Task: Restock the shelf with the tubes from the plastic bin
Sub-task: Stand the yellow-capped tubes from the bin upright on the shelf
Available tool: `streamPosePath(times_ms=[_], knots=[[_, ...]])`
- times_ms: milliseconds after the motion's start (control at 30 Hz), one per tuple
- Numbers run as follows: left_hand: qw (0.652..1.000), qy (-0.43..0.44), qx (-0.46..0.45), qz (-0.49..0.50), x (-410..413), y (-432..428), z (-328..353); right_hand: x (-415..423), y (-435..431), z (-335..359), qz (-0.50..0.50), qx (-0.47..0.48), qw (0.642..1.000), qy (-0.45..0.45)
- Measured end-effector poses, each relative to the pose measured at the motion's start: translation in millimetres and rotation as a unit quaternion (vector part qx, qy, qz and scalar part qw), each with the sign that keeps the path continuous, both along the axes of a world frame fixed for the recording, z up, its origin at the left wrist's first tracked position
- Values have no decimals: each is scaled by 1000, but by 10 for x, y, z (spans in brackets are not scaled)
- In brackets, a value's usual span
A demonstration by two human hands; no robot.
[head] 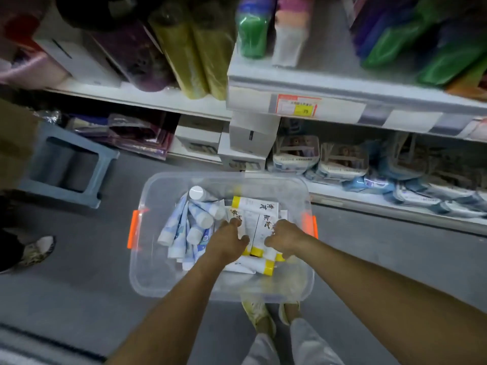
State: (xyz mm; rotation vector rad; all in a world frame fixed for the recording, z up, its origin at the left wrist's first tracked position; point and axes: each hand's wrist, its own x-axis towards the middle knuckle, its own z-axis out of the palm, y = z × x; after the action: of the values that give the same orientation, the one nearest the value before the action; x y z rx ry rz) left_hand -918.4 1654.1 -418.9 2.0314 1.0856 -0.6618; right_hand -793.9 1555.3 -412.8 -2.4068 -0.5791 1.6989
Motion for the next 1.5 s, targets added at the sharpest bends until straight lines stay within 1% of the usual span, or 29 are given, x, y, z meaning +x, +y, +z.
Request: streamPosePath(times_ms=[67, 167, 233, 300, 333, 400, 500, 567, 667, 733, 800, 900, 967, 1100, 1167, 1233, 1267, 1300, 1333, 1367, 1400, 1433, 1467, 1500], knots=[[999, 44, 17, -25, 26, -3, -288, -97, -17, -280, -34, -32, 999, 23], [990, 84, 78, -77, 66, -11, -640, -202, -33, -671, -116, -66, 991, 15], [980, 80, 137, -119, 110, -63, -788, -268, -28, -898, -200, -74, 977, 31], [974, 75, 153, -147, 179, -138, -885, -335, -52, -1089, -270, -97, 957, 42], [972, 82, 150, -159, 213, -165, -939, -364, -66, -1147, -276, -103, 955, 36], [966, 102, 156, -181, 277, -174, -1026, -416, -81, -1233, -269, -108, 957, 7], [939, 118, 219, -237, 326, -173, -1070, -461, -83, -1281, -246, -115, 962, -37], [929, 129, 234, -256, 324, -208, -1081, -465, -67, -1274, -224, -121, 965, -61], [936, 157, 225, -222, 303, -244, -1140, -469, -47, -1239, -206, -122, 968, -74], [948, 161, 216, -169, 279, -234, -1152, -489, -57, -1190, -181, -118, 972, -87], [955, 161, 198, -147, 240, -255, -1116, -513, -71, -1126, -159, -113, 975, -102], [944, 142, 229, -190, 199, -322, -1104, -517, -56, -1025, -127, -96, 978, -137], [942, 124, 247, -193, 175, -345, -1146, -507, -28, -996, -109, -75, 979, -155], [961, 85, 242, -102, 139, -333, -1184, -435, 7, -980, -105, -37, 981, -160], [972, 76, 215, -57, 128, -333, -1173, -394, -14, -973, -137, -13, 980, -144], [981, 88, 167, -41, 118, -324, -1143, -372, -35, -933, -174, 32, 977, -118], [988, 89, 125, -26, 130, -310, -1057, -363, -46, -903, -186, 56, 975, -106], [994, 86, 71, 14, 131, -294, -975, -352, -53, -854, -193, 74, 974, -94], [995, 64, 6, 82, 123, -262, -898, -334, -57, -798, -201, 87, 972, -80], [981, 43, -76, 175, 116, -231, -807, -309, -56, -742, -212, 97, 970, -67], [952, 14, -157, 264, 103, -214, -705, -278, -52, -675, -222, 104, 968, -58], [917, -12, -215, 336, 81, -202, -575, -245, -44, -584, -230, 111, 965, -51], [887, -29, -251, 386, 52, -190, -465, -211, -35, -476, -238, 120, 963, -44], [867, -41, -271, 417, 31, -177, -350, -179, -25, -356, -249, 131, 959, -33]])
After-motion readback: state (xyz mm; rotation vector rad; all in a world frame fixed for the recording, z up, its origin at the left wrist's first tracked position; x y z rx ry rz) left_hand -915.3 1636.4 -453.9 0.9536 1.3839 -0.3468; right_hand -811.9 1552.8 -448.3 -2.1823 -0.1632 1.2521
